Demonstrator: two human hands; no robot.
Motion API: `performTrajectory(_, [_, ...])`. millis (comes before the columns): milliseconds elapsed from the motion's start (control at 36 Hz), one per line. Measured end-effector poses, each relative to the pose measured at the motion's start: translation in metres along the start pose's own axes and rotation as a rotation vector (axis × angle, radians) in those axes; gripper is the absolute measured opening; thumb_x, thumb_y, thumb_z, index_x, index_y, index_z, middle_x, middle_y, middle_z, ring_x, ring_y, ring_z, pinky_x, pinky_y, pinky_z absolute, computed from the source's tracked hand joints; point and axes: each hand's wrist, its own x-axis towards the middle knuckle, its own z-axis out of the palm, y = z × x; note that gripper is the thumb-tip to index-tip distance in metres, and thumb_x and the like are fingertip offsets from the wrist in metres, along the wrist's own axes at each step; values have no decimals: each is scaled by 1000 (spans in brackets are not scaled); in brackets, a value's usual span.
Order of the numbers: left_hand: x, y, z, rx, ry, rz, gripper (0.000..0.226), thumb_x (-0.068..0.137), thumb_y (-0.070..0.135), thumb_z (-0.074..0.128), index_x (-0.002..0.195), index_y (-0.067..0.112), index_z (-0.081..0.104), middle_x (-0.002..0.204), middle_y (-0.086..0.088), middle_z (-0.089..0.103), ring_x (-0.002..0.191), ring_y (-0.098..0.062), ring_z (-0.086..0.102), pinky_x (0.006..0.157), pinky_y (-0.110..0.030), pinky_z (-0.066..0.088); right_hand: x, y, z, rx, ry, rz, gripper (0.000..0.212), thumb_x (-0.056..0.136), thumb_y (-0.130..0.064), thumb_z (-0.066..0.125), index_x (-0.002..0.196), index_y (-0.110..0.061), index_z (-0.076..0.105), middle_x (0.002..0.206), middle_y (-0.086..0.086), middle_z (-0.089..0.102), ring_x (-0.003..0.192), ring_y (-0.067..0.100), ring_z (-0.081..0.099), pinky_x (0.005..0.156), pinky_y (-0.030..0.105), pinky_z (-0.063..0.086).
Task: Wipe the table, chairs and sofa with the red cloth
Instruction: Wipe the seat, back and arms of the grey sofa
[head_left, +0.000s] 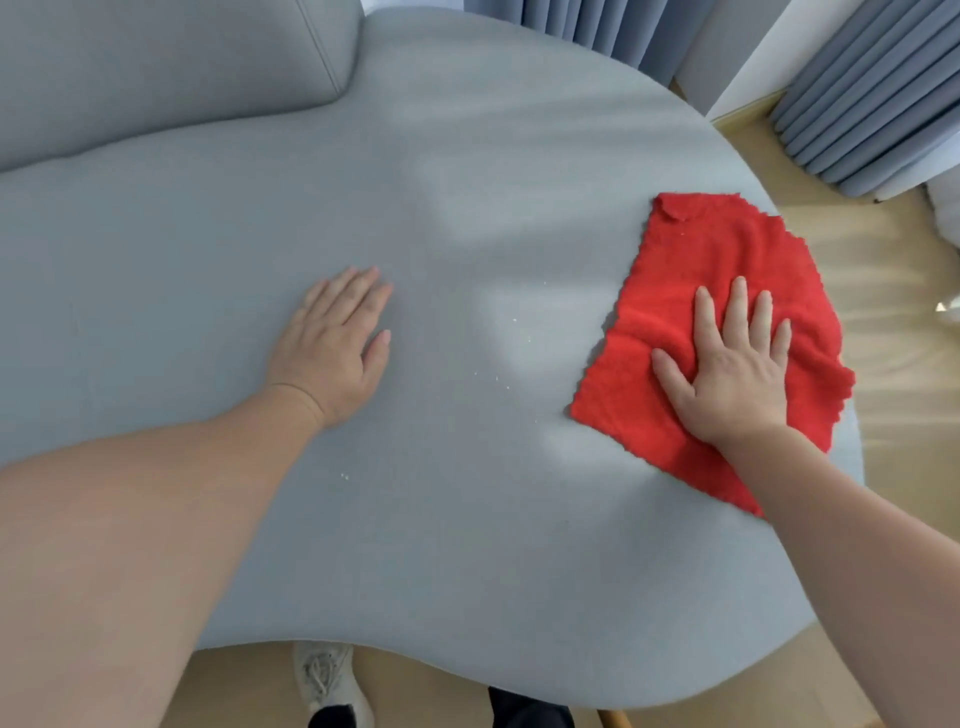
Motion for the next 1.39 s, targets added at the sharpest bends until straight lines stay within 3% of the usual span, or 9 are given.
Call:
performTrajectory(167, [15, -1, 18, -19, -2, 54, 57, 92, 32, 31, 138, 1, 45, 144, -19, 42, 133, -33, 39, 113, -33, 12, 60, 1, -27, 15, -47, -41, 95, 74, -74, 26, 154, -25, 9, 160, 17, -2, 146, 41, -4, 116, 58, -3])
performTrajectory(306, [14, -4, 31, -36, 56, 69, 55, 92, 29, 33, 140, 3, 43, 147, -17, 39, 136, -30, 35, 116, -35, 11, 87, -17, -33, 144, 37, 107, 72, 91, -62, 26, 154, -32, 7, 161, 16, -5, 146, 40, -5, 116, 59, -3])
performTrajectory(417, [15, -4, 34, -61, 83, 84, 54, 91, 28, 35, 139, 4, 44, 147, -17, 40, 135, -31, 35, 116, -36, 13, 86, -30, -18, 60, 77, 148, 76, 91, -66, 21, 154, -27, 9, 161, 15, -1, 146, 41, -3, 116, 58, -2])
performTrajectory(833, [15, -3, 39, -77, 81, 98, 54, 91, 27, 35, 139, 5, 43, 147, -16, 39, 136, -32, 33, 117, -39, 14, -2, -51, -2, -9, -35, -158, 86, 85, -68, 33, 153, -17, 23, 159, 19, 12, 145, 44, 8, 115, 61, 8])
performTrajectory(1000, [15, -4, 39, -71, 68, 95, 54, 91, 28, 35, 139, 5, 43, 147, -15, 39, 136, -32, 34, 116, -38, 14, -61, -76, 14, -27, -110, -325, 86, 82, -69, 40, 151, -19, 26, 159, 17, 12, 146, 43, 3, 115, 62, 8])
performTrajectory(1389, [16, -5, 40, -75, 75, 99, 54, 90, 28, 34, 139, 4, 44, 147, -15, 39, 136, -30, 32, 116, -40, 15, -45, -84, 17, -38, -50, -292, 74, 89, -63, 35, 151, -24, 27, 159, 11, 17, 145, 41, 10, 115, 59, 10])
